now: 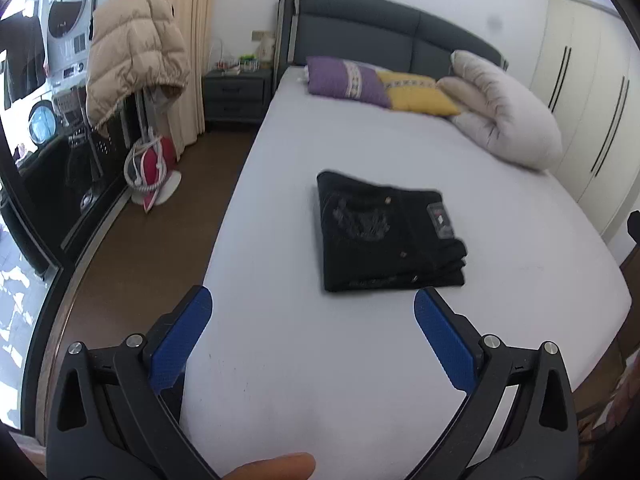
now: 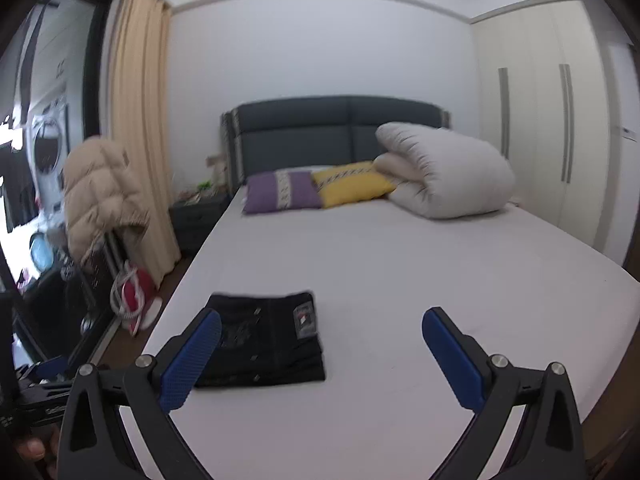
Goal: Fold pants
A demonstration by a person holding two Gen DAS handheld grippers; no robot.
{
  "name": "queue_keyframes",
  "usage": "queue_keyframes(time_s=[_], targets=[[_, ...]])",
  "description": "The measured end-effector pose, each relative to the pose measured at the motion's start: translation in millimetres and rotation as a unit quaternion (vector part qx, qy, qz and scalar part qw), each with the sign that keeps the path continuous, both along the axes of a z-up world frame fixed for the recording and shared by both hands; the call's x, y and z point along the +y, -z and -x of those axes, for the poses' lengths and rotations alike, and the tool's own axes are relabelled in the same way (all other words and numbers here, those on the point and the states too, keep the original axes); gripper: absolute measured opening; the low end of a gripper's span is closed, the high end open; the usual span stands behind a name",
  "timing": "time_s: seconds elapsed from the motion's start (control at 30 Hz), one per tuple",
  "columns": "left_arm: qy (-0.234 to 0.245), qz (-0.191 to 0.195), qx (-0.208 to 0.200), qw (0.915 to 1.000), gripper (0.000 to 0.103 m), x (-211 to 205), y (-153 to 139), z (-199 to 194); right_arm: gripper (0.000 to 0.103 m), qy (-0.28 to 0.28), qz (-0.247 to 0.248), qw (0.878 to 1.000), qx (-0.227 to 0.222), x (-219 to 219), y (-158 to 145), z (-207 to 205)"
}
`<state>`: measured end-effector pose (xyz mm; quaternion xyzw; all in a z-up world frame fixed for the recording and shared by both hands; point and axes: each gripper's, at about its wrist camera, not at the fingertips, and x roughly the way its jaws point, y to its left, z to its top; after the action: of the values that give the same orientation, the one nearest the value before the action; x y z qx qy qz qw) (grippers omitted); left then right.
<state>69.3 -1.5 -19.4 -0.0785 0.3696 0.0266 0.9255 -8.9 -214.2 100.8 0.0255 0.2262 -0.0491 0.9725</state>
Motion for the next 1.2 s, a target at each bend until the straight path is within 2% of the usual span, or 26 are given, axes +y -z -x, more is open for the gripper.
queue_keyframes(time_s=[0.1,0.23,0.4,1.2], targets=[[0.000,0.004,0.015,0.9999,0.103,-1,19,-13,0.103,-0.012,0.021,0.999,0.031,14,13,-7],[0.003,0.004,0.025,0.9997,0.103,-3,34,-21,0.103,-0.028,0.025,0.997,0.062,26,29,-9],[0.009,-0.001,0.030,0.9995,0.103,-6,37,-20,0.103,-0.034,0.015,0.995,0.094,31,46,-11],[0.006,-0.018,0.036,0.9992,0.103,-10,42,-8,0.103,-0.037,0.003,0.992,0.118,25,53,-14]])
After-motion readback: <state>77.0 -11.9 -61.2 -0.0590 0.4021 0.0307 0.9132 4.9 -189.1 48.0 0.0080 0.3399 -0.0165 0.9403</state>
